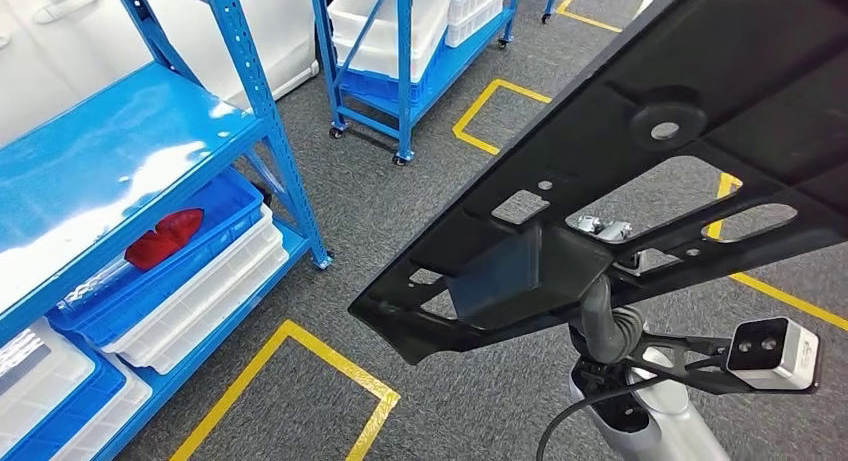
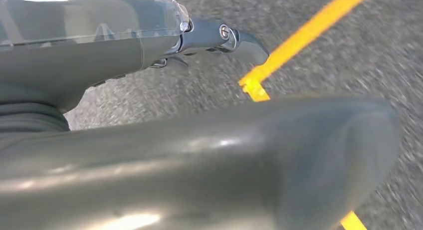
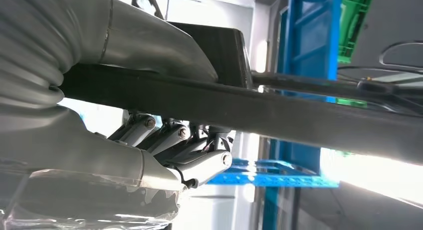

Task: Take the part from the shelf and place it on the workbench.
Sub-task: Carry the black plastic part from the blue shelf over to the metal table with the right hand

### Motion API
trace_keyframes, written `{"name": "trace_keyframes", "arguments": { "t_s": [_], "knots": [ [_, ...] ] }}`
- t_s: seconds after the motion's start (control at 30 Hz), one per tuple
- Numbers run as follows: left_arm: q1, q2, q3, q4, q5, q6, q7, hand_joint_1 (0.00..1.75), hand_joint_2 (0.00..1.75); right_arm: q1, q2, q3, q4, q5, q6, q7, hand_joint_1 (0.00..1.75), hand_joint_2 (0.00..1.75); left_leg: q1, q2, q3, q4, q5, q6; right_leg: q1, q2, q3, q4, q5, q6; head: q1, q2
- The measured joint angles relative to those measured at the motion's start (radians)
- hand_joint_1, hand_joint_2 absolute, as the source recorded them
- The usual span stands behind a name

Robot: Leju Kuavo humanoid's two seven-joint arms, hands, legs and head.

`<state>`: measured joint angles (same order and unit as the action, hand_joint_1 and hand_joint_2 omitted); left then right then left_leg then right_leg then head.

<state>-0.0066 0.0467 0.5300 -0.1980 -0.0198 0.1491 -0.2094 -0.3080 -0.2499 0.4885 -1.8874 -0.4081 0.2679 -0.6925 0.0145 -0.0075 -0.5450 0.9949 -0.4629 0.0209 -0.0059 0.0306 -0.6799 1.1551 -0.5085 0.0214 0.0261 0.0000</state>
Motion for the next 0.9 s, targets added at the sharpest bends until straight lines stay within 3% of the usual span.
{"name": "trace_keyframes", "arguments": {
  "t_s": [0.07, 0.1, 0.13, 0.2, 0.27, 0.3, 0.37, 0.4, 0.47, 0.53, 0.57, 0.6, 0.63, 0.67, 0.7, 0.77, 0.83, 0.87, 0.9],
  "knots": [
    [0.000, -0.003, 0.003, 0.000, -0.007, -0.009, -0.003, 0.00, 0.00, 0.003, 0.002, 0.004, -0.004, 0.001, -0.028, -0.001, 1.75, 1.75, -0.004, 0.026, 0.000, 0.001, -0.002, 0.003, -0.005, -0.021, -0.058, 0.125, -0.050, 0.008, 0.002, 0.000],
    [0.000, -0.005, 0.003, 0.000, -0.013, -0.014, -0.004, 0.00, 0.00, 0.011, 0.000, 0.004, -0.009, 0.001, -0.039, -0.002, 1.75, 1.75, -0.005, 0.038, 0.000, 0.001, -0.003, 0.003, -0.007, -0.023, -0.067, 0.146, -0.051, 0.009, 0.002, 0.000],
    [-0.001, -0.006, 0.003, 0.000, -0.019, -0.018, -0.005, 0.00, 0.00, 0.023, -0.004, 0.001, -0.016, 0.001, -0.046, -0.002, 1.75, 1.75, -0.005, 0.050, 0.001, 0.001, -0.004, 0.002, -0.008, -0.026, -0.054, 0.124, -0.032, 0.010, 0.002, 0.000],
    [-0.002, -0.008, 0.003, 0.000, -0.029, -0.023, -0.009, 0.00, 0.00, 0.052, -0.012, -0.011, -0.034, 0.004, -0.038, -0.002, 1.75, 1.75, -0.006, 0.069, 0.005, 0.002, -0.009, -0.001, -0.004, -0.054, 0.023, -0.017, 0.027, 0.004, 0.003, 0.000],
    [-0.002, -0.011, 0.003, 0.000, -0.034, -0.022, -0.012, 0.00, 0.00, 0.071, -0.014, -0.027, -0.048, 0.005, -0.018, -0.003, 1.75, 1.75, -0.010, 0.087, 0.009, 0.002, -0.014, -0.009, 0.005, -0.086, 0.080, -0.129, 0.060, -0.009, 0.001, 0.000],
    [-0.002, -0.012, 0.003, 0.000, -0.037, -0.021, -0.012, 0.00, 0.00, 0.075, -0.015, -0.032, -0.051, 0.003, -0.012, -0.003, 1.75, 1.75, -0.011, 0.096, 0.010, 0.002, -0.016, -0.014, 0.010, -0.091, 0.087, -0.145, 0.061, -0.015, 0.000, 0.000],
    [-0.006, -0.014, 0.003, 0.000, -0.041, -0.016, -0.009, 0.00, 0.00, 0.072, -0.021, -0.037, -0.051, -0.013, -0.009, -0.002, 1.75, 1.75, -0.012, 0.115, 0.015, 0.000, -0.019, -0.025, 0.011, -0.070, 0.085, -0.147, 0.064, -0.026, 0.000, 0.000],
    [-0.010, -0.015, 0.003, 0.000, -0.042, -0.014, -0.007, 0.00, 0.00, 0.066, -0.025, -0.038, -0.049, -0.025, -0.011, 0.001, 1.75, 1.75, -0.011, 0.112, 0.016, 0.003, -0.025, -0.030, 0.009, -0.059, 0.086, -0.152, 0.067, -0.032, -0.001, 0.000],
    [-0.017, -0.019, 0.003, 0.000, -0.044, -0.013, -0.001, 0.00, 0.00, 0.036, -0.030, -0.038, -0.038, -0.051, -0.018, 0.014, 1.75, 1.75, -0.007, 0.071, -0.006, 0.060, -0.064, -0.037, 0.003, -0.039, 0.090, -0.163, 0.075, -0.045, -0.002, 0.000],
    [-0.018, -0.023, 0.003, 0.000, -0.046, -0.018, 0.001, 0.00, 0.00, 0.001, -0.028, -0.036, -0.019, -0.066, -0.027, 0.028, 1.75, 1.75, -0.004, 0.024, -0.067, 0.192, -0.130, -0.040, 0.003, -0.018, 0.089, -0.164, 0.078, -0.052, -0.005, 0.000],
    [-0.018, -0.025, 0.003, 0.000, -0.046, -0.022, 0.000, 0.00, 0.00, -0.010, -0.026, -0.034, -0.009, -0.067, -0.033, 0.034, 1.75, 1.75, -0.003, 0.016, -0.099, 0.256, -0.152, -0.041, 0.004, -0.005, 0.088, -0.163, 0.079, -0.052, -0.007, 0.000],
    [-0.018, -0.026, 0.003, 0.000, -0.047, -0.028, -0.002, 0.00, 0.00, -0.015, -0.023, -0.032, -0.001, -0.064, -0.039, 0.038, 1.75, 1.75, -0.003, 0.013, -0.118, 0.290, -0.155, -0.042, 0.004, 0.007, 0.088, -0.162, 0.079, -0.052, -0.008, 0.000],
    [-0.018, -0.028, 0.003, 0.000, -0.049, -0.035, -0.005, 0.00, 0.00, -0.017, -0.020, -0.031, 0.006, -0.058, -0.045, 0.040, 1.75, 1.75, -0.003, 0.012, -0.119, 0.284, -0.137, -0.042, 0.005, 0.020, 0.088, -0.160, 0.078, -0.052, -0.008, 0.000],
    [-0.018, -0.029, 0.003, 0.000, -0.051, -0.042, -0.009, 0.00, 0.00, -0.017, -0.017, -0.029, 0.011, -0.048, -0.050, 0.039, 1.75, 1.75, -0.002, 0.008, -0.101, 0.239, -0.102, -0.042, 0.004, 0.033, 0.088, -0.157, 0.078, -0.050, -0.008, 0.000],
    [-0.018, -0.030, 0.003, 0.000, -0.053, -0.046, -0.013, 0.00, 0.00, -0.017, -0.013, -0.028, 0.015, -0.038, -0.052, 0.037, 1.75, 1.75, 0.001, -0.007, -0.071, 0.167, -0.062, -0.041, 0.003, 0.045, 0.088, -0.153, 0.076, -0.048, -0.008, 0.000],
    [-0.017, -0.031, 0.003, 0.000, -0.054, -0.051, -0.020, 0.00, 0.00, -0.017, -0.004, -0.027, 0.021, -0.021, -0.051, 0.033, 1.75, 1.75, 0.005, -0.048, -0.021, 0.052, -0.017, -0.038, 0.004, 0.068, 0.082, -0.143, 0.073, -0.038, -0.007, 0.000],
    [-0.019, -0.032, 0.003, 0.000, -0.055, -0.052, -0.022, 0.00, 0.00, -0.016, 0.004, -0.029, 0.024, -0.008, -0.042, 0.034, 1.75, 1.75, 0.004, -0.061, -0.008, 0.023, -0.016, -0.032, 0.002, 0.089, 0.072, -0.139, 0.076, -0.026, -0.007, 0.000],
    [-0.022, -0.032, 0.003, 0.000, -0.056, -0.052, -0.021, 0.00, 0.00, -0.015, 0.007, -0.031, 0.025, -0.002, -0.037, 0.036, 1.75, 1.75, 0.003, -0.051, -0.007, 0.021, -0.013, -0.026, 0.000, 0.099, 0.069, -0.140, 0.079, -0.019, -0.007, 0.000],
    [-0.025, -0.033, 0.003, 0.000, -0.058, -0.052, -0.019, 0.00, 0.00, -0.014, 0.010, -0.036, 0.026, 0.003, -0.032, 0.040, 1.75, 1.75, 0.003, -0.039, -0.005, 0.017, -0.010, -0.019, -0.001, 0.094, 0.066, -0.137, 0.078, -0.014, -0.007, 0.000]
  ]
}}
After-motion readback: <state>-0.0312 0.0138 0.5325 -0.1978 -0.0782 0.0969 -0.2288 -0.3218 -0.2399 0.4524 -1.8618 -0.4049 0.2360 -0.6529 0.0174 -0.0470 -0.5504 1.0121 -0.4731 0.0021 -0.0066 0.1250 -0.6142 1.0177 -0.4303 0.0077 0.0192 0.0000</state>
